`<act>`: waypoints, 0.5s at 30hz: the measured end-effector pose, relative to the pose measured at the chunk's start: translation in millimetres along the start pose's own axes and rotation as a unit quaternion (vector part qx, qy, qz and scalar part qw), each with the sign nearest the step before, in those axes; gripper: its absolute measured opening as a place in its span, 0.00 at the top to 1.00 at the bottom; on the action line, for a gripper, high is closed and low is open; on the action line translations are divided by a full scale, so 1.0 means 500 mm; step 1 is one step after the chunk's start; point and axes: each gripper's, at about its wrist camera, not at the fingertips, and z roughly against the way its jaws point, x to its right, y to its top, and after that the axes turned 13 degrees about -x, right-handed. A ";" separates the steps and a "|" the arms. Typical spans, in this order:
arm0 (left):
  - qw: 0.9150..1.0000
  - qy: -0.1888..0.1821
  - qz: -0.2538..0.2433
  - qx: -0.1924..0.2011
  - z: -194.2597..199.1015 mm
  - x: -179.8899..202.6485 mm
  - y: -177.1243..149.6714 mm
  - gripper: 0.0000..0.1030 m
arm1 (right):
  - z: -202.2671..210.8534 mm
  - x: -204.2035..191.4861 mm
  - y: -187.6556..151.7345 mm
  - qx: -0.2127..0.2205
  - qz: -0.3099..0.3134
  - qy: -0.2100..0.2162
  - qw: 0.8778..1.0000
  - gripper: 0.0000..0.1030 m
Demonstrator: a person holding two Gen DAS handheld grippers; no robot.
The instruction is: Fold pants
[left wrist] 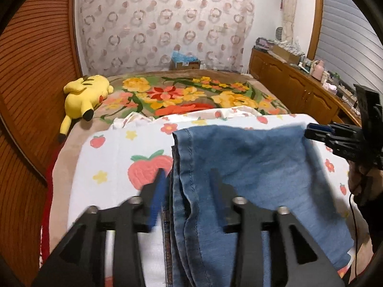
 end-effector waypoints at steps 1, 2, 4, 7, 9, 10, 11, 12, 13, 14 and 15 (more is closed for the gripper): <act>1.000 -0.003 -0.002 0.002 0.004 0.002 0.002 0.55 | 0.009 0.010 -0.002 0.005 -0.001 0.000 1.000 0.74; 1.000 -0.003 -0.004 0.006 0.009 0.007 0.005 0.55 | 0.012 0.007 -0.005 0.010 -0.003 0.005 1.000 0.74; 1.000 -0.006 -0.009 0.017 0.019 0.022 0.010 0.55 | 0.008 0.001 -0.018 0.017 0.004 0.033 0.999 0.74; 0.999 -0.023 -0.027 0.017 0.013 0.049 0.020 0.55 | -0.013 -0.005 -0.025 0.010 0.020 0.058 0.998 0.74; 0.999 -0.023 -0.040 0.008 -0.005 0.064 0.026 0.55 | -0.041 -0.004 -0.022 -0.007 0.024 0.064 0.998 0.74; 0.999 -0.021 -0.044 0.002 -0.016 0.068 0.031 0.55 | -0.056 -0.001 -0.021 -0.017 0.024 0.063 0.998 0.74; 0.999 -0.022 -0.046 -0.005 -0.028 0.071 0.034 0.55 | -0.070 0.003 -0.021 -0.026 0.022 0.061 0.998 0.74; 0.999 -0.023 -0.047 -0.010 -0.037 0.072 0.037 0.55 | -0.086 0.009 -0.022 -0.038 0.018 0.064 0.997 0.74; 0.999 -0.020 -0.046 -0.020 -0.053 0.073 0.041 0.55 | -0.096 0.014 -0.022 -0.046 0.015 0.066 0.997 0.74; 0.998 -0.018 -0.046 -0.028 -0.066 0.071 0.043 0.55 | -0.104 0.019 -0.021 -0.052 0.013 0.066 0.996 0.74; 0.998 -0.018 -0.046 -0.035 -0.075 0.070 0.045 0.55 | -0.114 0.022 -0.021 -0.059 0.011 0.067 0.996 0.74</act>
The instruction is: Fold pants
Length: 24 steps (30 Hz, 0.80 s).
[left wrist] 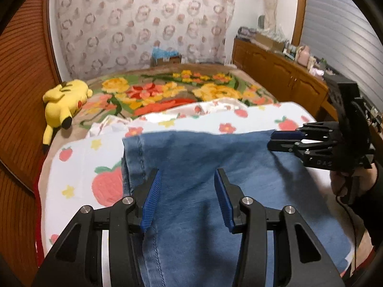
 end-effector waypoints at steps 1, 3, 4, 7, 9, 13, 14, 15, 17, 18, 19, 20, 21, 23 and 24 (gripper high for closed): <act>1.000 -0.001 0.000 -0.011 -0.015 -0.004 0.001 0.55 | -0.008 0.004 0.000 -0.006 -0.002 0.002 1.000 0.74; 1.000 -0.001 0.002 -0.022 -0.035 -0.009 0.000 0.55 | -0.015 0.010 -0.003 -0.008 -0.004 0.005 1.000 0.74; 1.000 0.001 0.005 -0.031 -0.045 -0.013 -0.002 0.55 | -0.014 0.014 0.001 -0.008 -0.005 0.005 1.000 0.74; 1.000 0.005 0.003 -0.028 -0.044 -0.008 -0.009 0.55 | 0.005 0.010 -0.001 -0.001 -0.009 0.005 1.000 0.74; 1.000 0.010 0.000 -0.023 -0.034 -0.001 -0.014 0.55 | 0.028 0.004 -0.010 0.008 -0.011 0.006 1.000 0.74; 1.000 0.009 -0.003 -0.009 -0.005 0.010 -0.029 0.53 | 0.076 -0.026 -0.037 0.029 -0.010 0.004 1.000 0.74; 1.000 0.010 -0.004 -0.004 0.003 0.012 -0.034 0.53 | 0.084 -0.034 -0.042 0.035 -0.011 0.003 0.999 0.74; 1.000 0.013 -0.006 0.002 0.013 0.018 -0.038 0.52 | 0.095 -0.038 -0.052 0.041 -0.012 0.003 0.999 0.74; 1.000 0.016 -0.010 0.009 0.030 0.027 -0.047 0.51 | 0.115 -0.048 -0.072 0.054 -0.013 0.003 0.998 0.74; 1.000 0.016 -0.013 0.013 0.039 0.031 -0.051 0.43 | 0.126 -0.053 -0.082 0.061 -0.014 0.003 0.998 0.74; 1.000 0.015 -0.016 0.020 0.050 0.038 -0.058 0.33 | 0.134 -0.057 -0.093 0.067 -0.015 0.002 0.998 0.74; 0.999 0.012 -0.019 0.027 0.062 0.045 -0.067 0.29 | 0.145 -0.062 -0.105 0.070 -0.015 0.000 0.997 0.72; 0.999 0.010 -0.020 0.036 0.073 0.050 -0.075 0.24 | 0.156 -0.068 -0.118 0.074 -0.016 -0.002 0.997 0.70; 0.999 0.007 -0.020 0.044 0.091 0.058 -0.088 0.24 | 0.169 -0.076 -0.143 0.081 -0.018 -0.004 0.997 0.64; 0.999 0.006 -0.020 0.047 0.099 0.062 -0.096 0.24 | 0.172 -0.083 -0.154 0.081 -0.018 -0.005 0.997 0.62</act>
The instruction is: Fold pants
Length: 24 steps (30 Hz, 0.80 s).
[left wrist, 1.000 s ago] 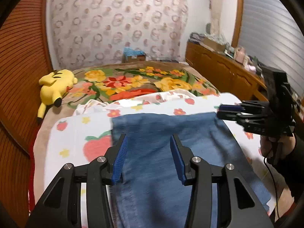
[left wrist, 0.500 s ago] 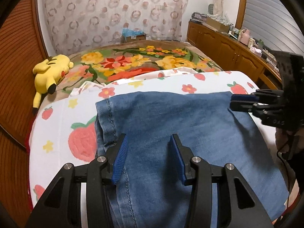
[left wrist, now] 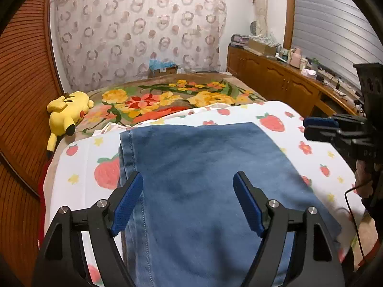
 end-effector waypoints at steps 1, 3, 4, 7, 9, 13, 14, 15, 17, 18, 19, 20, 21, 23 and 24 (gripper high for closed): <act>1.000 -0.003 0.000 0.004 0.011 0.008 -0.011 0.24 | 0.005 -0.008 -0.013 -0.001 0.001 -0.003 1.000 0.61; 1.000 -0.004 0.003 0.010 0.025 0.016 -0.034 0.24 | 0.014 -0.022 -0.039 -0.007 -0.001 -0.011 1.000 0.60; 1.000 -0.006 0.006 0.010 0.028 0.020 -0.044 0.24 | 0.018 -0.031 -0.053 -0.013 -0.003 -0.012 1.000 0.60; 1.000 -0.010 0.010 0.003 0.030 0.034 -0.087 0.24 | 0.007 -0.052 -0.099 -0.038 -0.005 -0.011 0.999 0.59; 1.000 -0.008 0.013 -0.006 0.026 0.045 -0.118 0.24 | -0.015 -0.060 -0.130 -0.059 -0.011 -0.010 0.998 0.59; 1.000 -0.003 0.018 -0.025 0.008 0.052 -0.169 0.24 | -0.047 -0.065 -0.174 -0.086 -0.028 -0.024 0.996 0.59; 0.999 -0.003 0.021 -0.027 0.006 0.053 -0.177 0.24 | -0.048 -0.064 -0.181 -0.086 -0.034 -0.024 0.995 0.59; 0.999 -0.004 0.024 -0.030 0.002 0.052 -0.183 0.24 | -0.050 -0.063 -0.187 -0.086 -0.043 -0.023 0.995 0.59; 0.999 -0.005 0.028 -0.036 -0.008 0.049 -0.192 0.24 | -0.049 -0.060 -0.196 -0.089 -0.053 -0.024 0.994 0.51; 0.999 -0.004 0.027 -0.036 -0.011 0.050 -0.195 0.24 | -0.050 -0.060 -0.200 -0.090 -0.058 -0.028 0.994 0.49; 0.999 -0.004 0.027 -0.034 -0.013 0.051 -0.198 0.24 | -0.051 -0.061 -0.204 -0.092 -0.063 -0.029 0.993 0.47; 0.999 -0.004 0.027 -0.033 -0.015 0.052 -0.201 0.24 | -0.051 -0.064 -0.205 -0.095 -0.071 -0.028 0.993 0.47; 0.999 -0.004 0.028 -0.034 -0.019 0.052 -0.202 0.24 | -0.057 -0.059 -0.208 -0.100 -0.083 -0.022 0.991 0.47; 0.999 -0.006 0.028 -0.035 -0.023 0.052 -0.204 0.24 | -0.057 -0.053 -0.208 -0.096 -0.105 -0.008 0.990 0.47; 0.999 -0.006 0.026 -0.035 -0.025 0.051 -0.207 0.24 | -0.059 -0.050 -0.207 -0.095 -0.109 -0.005 0.990 0.47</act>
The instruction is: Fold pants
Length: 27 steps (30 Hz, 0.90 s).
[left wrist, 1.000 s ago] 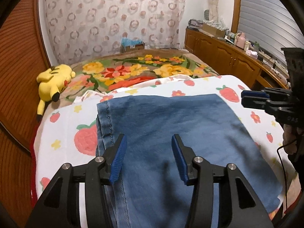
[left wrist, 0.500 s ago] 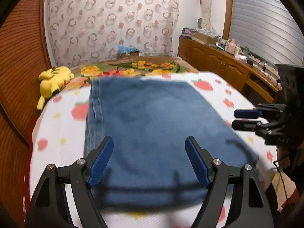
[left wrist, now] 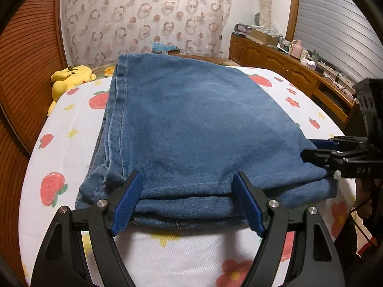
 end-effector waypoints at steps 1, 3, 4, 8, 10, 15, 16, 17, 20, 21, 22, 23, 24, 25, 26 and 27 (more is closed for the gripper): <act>1.000 -0.001 -0.002 0.000 0.000 -0.001 0.000 0.24 | -0.002 0.000 0.003 -0.002 0.003 0.002 1.000 0.48; 1.000 -0.009 -0.001 0.003 0.002 -0.006 0.000 0.24 | -0.005 -0.001 0.007 -0.006 0.013 0.022 1.000 0.71; 1.000 -0.014 0.002 0.004 0.005 -0.009 -0.001 0.24 | -0.002 -0.004 0.011 -0.004 0.019 0.027 0.999 0.86; 0.999 -0.029 0.015 0.017 0.034 -0.027 -0.002 0.24 | 0.040 -0.025 0.046 0.033 0.041 0.021 0.998 0.95; 0.999 -0.030 0.022 0.031 0.059 -0.039 -0.006 0.24 | 0.069 -0.046 0.068 0.056 0.059 0.020 0.996 0.95; 0.997 -0.012 0.046 0.066 0.133 -0.096 -0.027 0.24 | 0.106 -0.133 0.137 0.094 0.115 0.023 0.989 0.95; 0.996 -0.006 0.052 0.070 0.147 -0.112 -0.034 0.24 | 0.105 -0.156 0.151 0.100 0.127 0.029 0.986 0.95; 0.995 0.003 0.061 0.076 0.162 -0.132 -0.041 0.24 | 0.099 -0.177 0.166 0.105 0.139 0.039 0.984 0.95; 0.993 0.023 0.084 0.081 0.188 -0.183 -0.065 0.24 | 0.073 -0.254 0.201 0.106 0.174 0.066 0.977 0.95; 0.992 0.027 0.091 0.081 0.191 -0.197 -0.071 0.24 | 0.060 -0.280 0.206 0.105 0.188 0.075 0.974 0.95; 0.991 0.036 0.102 0.081 0.198 -0.218 -0.080 0.24 | 0.044 -0.298 0.210 0.103 0.200 0.083 0.971 0.95; 0.990 0.040 0.107 0.081 0.202 -0.231 -0.084 0.24 | 0.024 -0.317 0.213 0.096 0.212 0.090 0.968 0.95; 0.989 0.045 0.115 0.082 0.207 -0.246 -0.091 0.24 | 0.006 -0.337 0.210 0.087 0.224 0.099 0.966 0.95; 0.988 0.049 0.121 0.082 0.211 -0.259 -0.097 0.24 | -0.014 -0.352 0.208 0.075 0.234 0.106 0.964 0.95; 0.987 0.052 0.125 0.082 0.212 -0.266 -0.101 0.24 | -0.037 -0.359 0.205 0.062 0.242 0.112 0.962 0.95; 0.986 0.056 0.131 0.083 0.214 -0.275 -0.104 0.24 | -0.062 -0.369 0.197 0.045 0.250 0.118 0.960 0.95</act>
